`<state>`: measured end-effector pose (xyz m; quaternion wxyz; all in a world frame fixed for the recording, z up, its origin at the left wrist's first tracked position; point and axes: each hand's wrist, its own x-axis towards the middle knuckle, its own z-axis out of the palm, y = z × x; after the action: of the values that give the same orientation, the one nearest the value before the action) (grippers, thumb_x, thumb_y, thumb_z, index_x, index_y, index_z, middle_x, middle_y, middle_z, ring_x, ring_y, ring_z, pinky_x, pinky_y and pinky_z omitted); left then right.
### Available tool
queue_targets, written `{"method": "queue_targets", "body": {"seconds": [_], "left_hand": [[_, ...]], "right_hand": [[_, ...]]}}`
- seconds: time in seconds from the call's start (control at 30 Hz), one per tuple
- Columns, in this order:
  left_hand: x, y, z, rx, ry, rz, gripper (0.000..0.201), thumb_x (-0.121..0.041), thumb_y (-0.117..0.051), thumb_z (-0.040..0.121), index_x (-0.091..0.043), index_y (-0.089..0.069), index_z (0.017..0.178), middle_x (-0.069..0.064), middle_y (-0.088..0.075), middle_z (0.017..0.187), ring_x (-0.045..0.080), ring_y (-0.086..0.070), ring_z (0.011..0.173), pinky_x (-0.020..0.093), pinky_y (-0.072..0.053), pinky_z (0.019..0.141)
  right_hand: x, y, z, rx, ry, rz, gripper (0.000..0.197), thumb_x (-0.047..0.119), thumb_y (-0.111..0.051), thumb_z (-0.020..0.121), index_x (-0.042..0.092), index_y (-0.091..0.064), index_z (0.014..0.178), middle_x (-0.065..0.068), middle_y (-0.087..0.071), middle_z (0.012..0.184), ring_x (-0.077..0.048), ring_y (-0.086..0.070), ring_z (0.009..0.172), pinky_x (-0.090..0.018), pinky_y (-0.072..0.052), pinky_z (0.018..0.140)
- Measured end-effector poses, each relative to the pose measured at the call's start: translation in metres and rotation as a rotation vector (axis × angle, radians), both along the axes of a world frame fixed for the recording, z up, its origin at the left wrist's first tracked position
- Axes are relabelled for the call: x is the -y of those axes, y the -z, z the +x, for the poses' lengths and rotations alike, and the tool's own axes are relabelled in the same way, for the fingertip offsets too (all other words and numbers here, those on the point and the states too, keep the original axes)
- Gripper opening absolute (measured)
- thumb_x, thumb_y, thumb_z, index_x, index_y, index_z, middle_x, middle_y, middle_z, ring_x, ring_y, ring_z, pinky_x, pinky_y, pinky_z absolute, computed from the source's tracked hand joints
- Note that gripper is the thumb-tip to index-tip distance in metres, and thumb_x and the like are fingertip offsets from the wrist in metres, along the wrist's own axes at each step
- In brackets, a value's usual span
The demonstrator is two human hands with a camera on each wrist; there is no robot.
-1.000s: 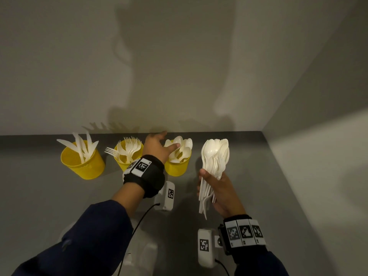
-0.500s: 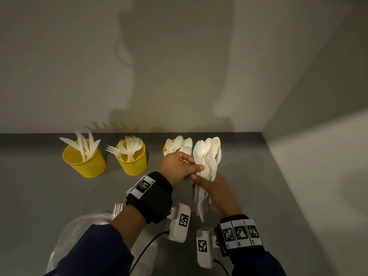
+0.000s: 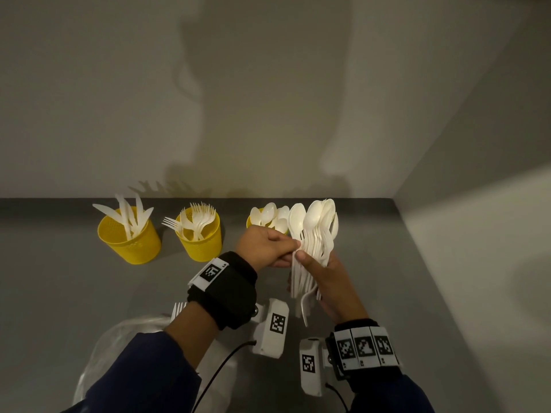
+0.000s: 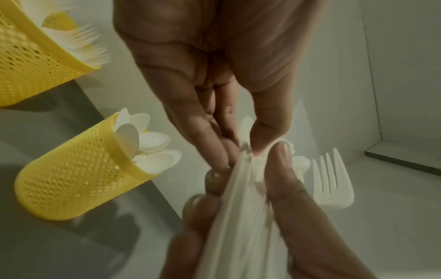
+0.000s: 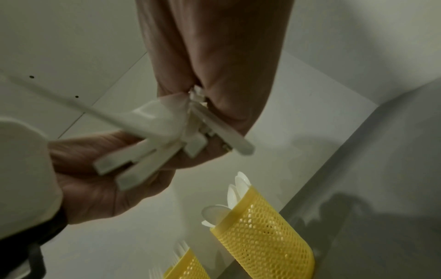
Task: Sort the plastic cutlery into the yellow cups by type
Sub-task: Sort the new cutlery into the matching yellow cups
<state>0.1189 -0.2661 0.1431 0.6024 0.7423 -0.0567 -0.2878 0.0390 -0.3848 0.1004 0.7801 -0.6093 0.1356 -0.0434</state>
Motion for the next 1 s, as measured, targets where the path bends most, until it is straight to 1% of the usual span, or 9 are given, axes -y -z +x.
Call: {"method": "queue_targets", "body": {"seconds": [0.07,0.23,0.37,0.43,0.5,0.6,0.73,0.9,1.0], "left_hand": [[0.001,0.001,0.001,0.016,-0.017,-0.001,0.007,-0.007,-0.066,0.079,-0.002,-0.069,0.082,-0.002,-0.065,0.053,0.005,-0.063,0.046,0.015,-0.055,0.053],[-0.001,0.004,0.005,0.024,-0.108,-0.058,0.006,-0.004,-0.065,0.079,-0.002,-0.070,0.081,0.000,-0.066,0.052,0.007,-0.064,0.049,0.017,-0.057,0.056],[-0.007,0.002,0.023,0.066,-0.244,-0.093,0.013,-0.008,-0.068,0.079,0.000,-0.069,0.089,0.007,-0.065,0.067,0.009,-0.061,0.056,0.017,-0.055,0.053],[-0.008,0.004,0.038,0.111,-0.332,-0.086,0.018,-0.009,-0.068,0.078,0.001,-0.068,0.094,0.006,-0.063,0.069,0.003,-0.059,0.049,0.016,-0.052,0.049],[-0.008,0.009,0.052,0.192,-0.380,0.003,0.023,-0.014,-0.070,0.077,-0.003,-0.069,0.097,0.006,-0.066,0.076,0.007,-0.061,0.058,0.022,-0.054,0.062],[-0.006,0.018,0.066,0.279,-0.361,0.135,0.029,-0.025,-0.070,0.077,-0.010,-0.070,0.101,0.004,-0.070,0.092,0.015,-0.061,0.082,0.024,-0.046,0.083],[-0.006,0.028,0.069,0.264,-0.299,0.222,0.031,-0.026,-0.066,0.081,-0.012,-0.067,0.108,0.007,-0.070,0.109,0.021,-0.062,0.101,0.023,-0.041,0.088],[-0.009,0.032,0.064,0.343,-0.171,0.415,0.059,-0.033,-0.069,0.077,-0.011,-0.051,0.128,0.011,-0.060,0.120,0.026,-0.057,0.111,0.031,-0.041,0.096],[-0.004,0.021,0.040,0.462,-0.144,0.294,0.030,-0.033,-0.072,0.074,-0.021,-0.066,0.101,0.007,-0.060,0.105,0.021,-0.058,0.099,0.028,-0.042,0.089]], "right_hand": [[0.000,0.000,0.001,-0.005,0.000,0.032,0.052,0.028,-0.069,0.079,0.017,-0.050,0.126,-0.016,-0.067,0.106,-0.026,-0.069,0.084,-0.041,-0.058,0.072],[0.003,0.011,0.004,0.008,0.101,0.010,0.051,0.026,-0.068,0.081,0.013,-0.051,0.126,-0.008,-0.068,0.109,-0.025,-0.065,0.101,-0.040,-0.052,0.090],[0.008,0.015,0.003,-0.001,0.159,0.086,0.035,0.025,-0.063,0.081,0.005,-0.052,0.108,-0.005,-0.061,0.071,-0.022,-0.059,0.061,-0.036,-0.054,0.055],[0.009,0.014,0.002,-0.009,0.153,0.089,0.022,0.017,-0.059,0.089,0.005,-0.051,0.105,-0.004,-0.059,0.067,-0.018,-0.057,0.053,-0.033,-0.053,0.050],[0.009,0.012,0.001,-0.012,0.151,0.084,0.014,0.013,-0.055,0.090,0.006,-0.051,0.102,-0.003,-0.059,0.065,-0.016,-0.057,0.051,-0.032,-0.054,0.048],[0.008,0.009,0.002,-0.021,0.133,0.076,0.010,0.012,-0.054,0.090,0.007,-0.052,0.099,-0.001,-0.060,0.064,-0.014,-0.058,0.051,-0.032,-0.054,0.049],[0.008,0.007,0.001,-0.023,0.119,0.086,0.014,0.012,-0.054,0.090,0.006,-0.051,0.103,0.000,-0.060,0.063,-0.014,-0.058,0.051,-0.031,-0.055,0.049],[0.006,0.004,-0.002,-0.018,0.110,0.072,0.011,0.012,-0.056,0.089,0.008,-0.053,0.099,-0.003,-0.059,0.066,-0.015,-0.058,0.051,-0.031,-0.054,0.048],[0.004,0.003,-0.001,-0.020,0.098,0.071,0.019,0.011,-0.059,0.086,0.005,-0.052,0.103,-0.005,-0.058,0.067,-0.015,-0.057,0.050,-0.029,-0.052,0.047]]}}
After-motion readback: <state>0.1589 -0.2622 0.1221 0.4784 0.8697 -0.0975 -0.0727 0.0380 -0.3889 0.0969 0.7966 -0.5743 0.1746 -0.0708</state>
